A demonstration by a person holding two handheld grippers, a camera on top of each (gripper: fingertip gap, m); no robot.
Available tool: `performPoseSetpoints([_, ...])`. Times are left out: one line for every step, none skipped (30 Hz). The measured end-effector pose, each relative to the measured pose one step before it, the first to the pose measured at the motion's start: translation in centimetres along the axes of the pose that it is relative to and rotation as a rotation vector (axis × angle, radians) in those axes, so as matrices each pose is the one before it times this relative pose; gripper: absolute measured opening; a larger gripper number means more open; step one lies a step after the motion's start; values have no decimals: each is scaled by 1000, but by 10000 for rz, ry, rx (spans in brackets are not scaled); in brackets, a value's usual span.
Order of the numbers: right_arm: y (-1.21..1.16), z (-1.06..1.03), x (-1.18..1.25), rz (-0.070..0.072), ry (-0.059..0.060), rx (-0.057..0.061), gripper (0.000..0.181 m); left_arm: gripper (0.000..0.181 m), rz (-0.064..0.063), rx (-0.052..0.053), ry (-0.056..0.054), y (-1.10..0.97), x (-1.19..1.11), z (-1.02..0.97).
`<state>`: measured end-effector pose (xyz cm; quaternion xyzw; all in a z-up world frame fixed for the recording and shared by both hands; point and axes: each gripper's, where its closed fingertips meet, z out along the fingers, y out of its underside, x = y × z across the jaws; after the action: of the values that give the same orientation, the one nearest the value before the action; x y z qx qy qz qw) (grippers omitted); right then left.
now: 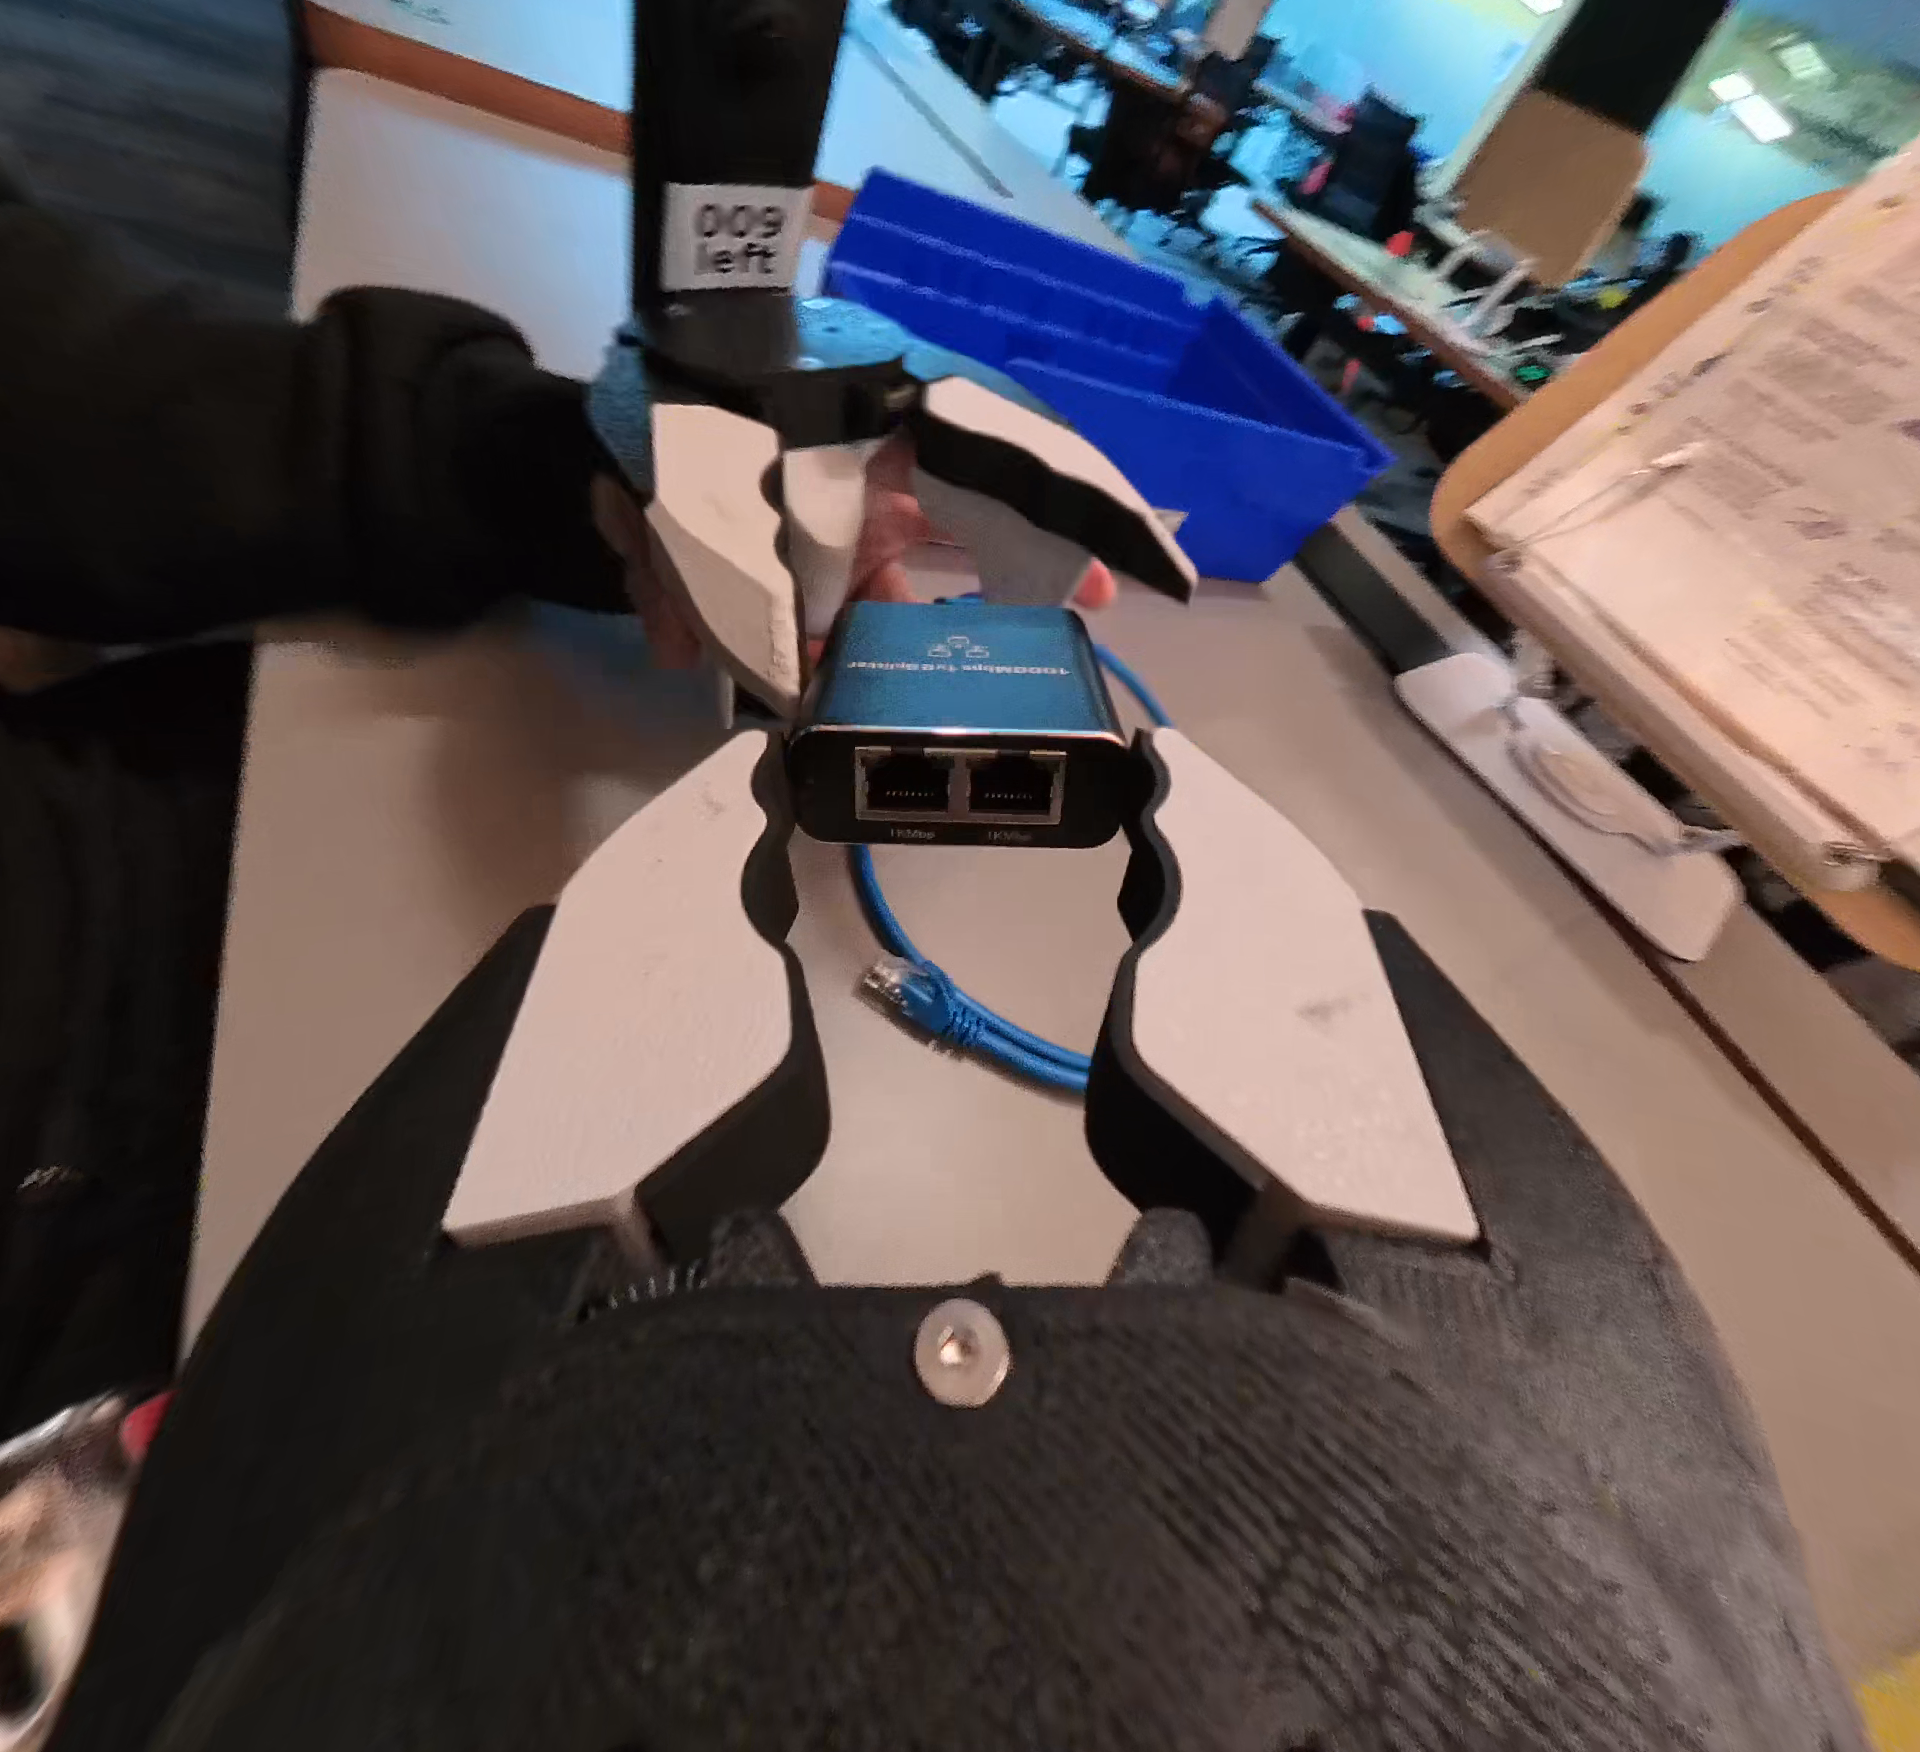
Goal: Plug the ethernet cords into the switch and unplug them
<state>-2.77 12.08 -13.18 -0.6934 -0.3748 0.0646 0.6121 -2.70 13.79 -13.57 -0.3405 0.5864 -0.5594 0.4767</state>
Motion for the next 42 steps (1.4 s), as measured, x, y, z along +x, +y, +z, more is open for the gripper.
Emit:
performPoseSetpoints([-456,-1,518,-193,606,84,61,96,-28,436,-550,-716,-832,-264])
performPoseSetpoints([-461,-33,644,-282,637,14,61,105,3,295,-767,-541,-1081,-248])
performPoseSetpoints([-353,-29,516,-342,456,-90,61,109,-118,221,-744,-500,-1023,-234])
performPoseSetpoints([-312,-35,639,-386,521,-95,61,110,-286,347,-416,-743,-610,-198])
performPoseSetpoints([-172,-43,847,-407,653,-169,61,111,-524,516,-327,-1059,-553,-237])
performPoseSetpoints([-106,-66,605,-349,434,-161,61,108,-728,507,-241,-1028,-494,-232])
performPoseSetpoints([-222,-76,428,-223,286,-53,61,104,-956,349,-163,-706,-484,-148])
performPoseSetpoints([-449,-131,599,-226,522,135,61,96,-1256,-48,-23,-4,-429,31])
performPoseSetpoints([-400,-81,412,-271,450,95,61,91,-1589,-601,205,835,-201,280])
performPoseSetpoints([-400,-38,115,-313,303,67,61,92,-1720,-744,573,1099,266,486])
performPoseSetpoints([-479,-41,136,-331,402,144,61,89,-1671,-661,705,1130,387,539])
performPoseSetpoints([-408,-21,-148,-309,218,140,61,89,-1475,-485,721,1007,329,534])
performPoseSetpoints([-389,21,-496,-203,-41,173,60,88,-1118,-236,823,782,414,450])
performPoseSetpoints([-364,33,-562,-69,-62,210,60,79,-994,-127,774,708,295,351])
performPoseSetpoints([-139,73,-483,53,-9,104,60,72,-958,-79,864,552,384,293])
performPoseSetpoints([-39,60,-716,-21,-206,74,60,66,-976,81,1005,250,600,232])
performPoseSetpoints([-157,-11,-511,-93,-74,181,60,54,-943,129,944,116,552,173])
performPoseSetpoints([18,20,-260,12,35,41,60,51,-747,95,480,127,-42,156])
performPoseSetpoints([216,60,-335,132,-142,-87,60,43,-269,42,291,165,-150,94])
performPoseSetpoints([301,-31,-63,123,-83,-92,60,37,90,63,13,98,-355,-5])
performPoseSetpoints([426,-91,-55,-21,-179,-156,60,34,269,176,-9,-152,-137,-131])
performPoseSetpoints([499,-183,-167,-170,-328,-214,60,32,598,-31,-184,-86,-90,-135])
performPoseSetpoints([261,-306,-423,-197,-567,-58,59,27,772,-270,-335,50,-19,-166])
performPoseSetpoints([-56,-357,-270,23,-481,94,67,25,675,-511,-183,201,302,-174])
performPoseSetpoints([-18,-365,-204,216,-498,-7,80,25,515,-600,-425,256,65,-213])
performPoseSetpoints([47,-288,-67,303,-437,-89,88,25,375,-722,-685,409,-230,-338])
performPoseSetpoints([32,-218,112,199,-290,-71,95,25,316,-790,-696,527,-298,-428])
performPoseSetpoints([54,-133,-121,24,-396,-54,94,25,350,-757,-640,593,-287,-473])
performPoseSetpoints([49,20,-407,-71,-495,-33,94,25,301,-671,-472,617,-147,-439])
performPoseSetpoints([113,200,-492,-119,-461,-91,93,25,212,-512,-287,507,28,-346])
performPoseSetpoints([135,345,-512,-204,-384,-147,93,24,149,-361,-83,355,256,-252])
performPoseSetpoints([70,465,-521,-254,-320,-127,91,25,107,-317,-56,332,249,-157])
performPoseSetpoints([-27,522,-361,-283,-171,-68,87,24,129,-345,-92,408,122,-69])
performPoseSetpoints([-106,543,-358,-316,-139,15,76,25,88,-343,-197,448,-107,23])
performPoseSetpoints([-21,492,-601,-323,-310,-9,64,25,34,-219,-215,288,-226,90])
performPoseSetpoints([158,415,-167,-97,-42,-101,64,25,-26,-63,-75,66,-106,101])
performPoseSetpoints([253,208,51,45,38,-122,64,25,-28,-20,-42,35,-112,6])
performPoseSetpoints([88,146,107,208,58,21,64,24,-31,92,-87,-102,-187,-121])
performPoseSetpoints([-25,116,115,279,85,105,65,24,-94,99,-8,-146,-78,-125])
performPoseSetpoints([41,96,44,194,92,79,65,25,-57,96,34,-158,12,-133])
performPoseSetpoints([321,108,-16,88,70,-134,65,25,36,58,-8,-105,0,-101])
performPoseSetpoints([565,159,141,-56,221,-310,71,24,140,26,14,-61,93,-58])
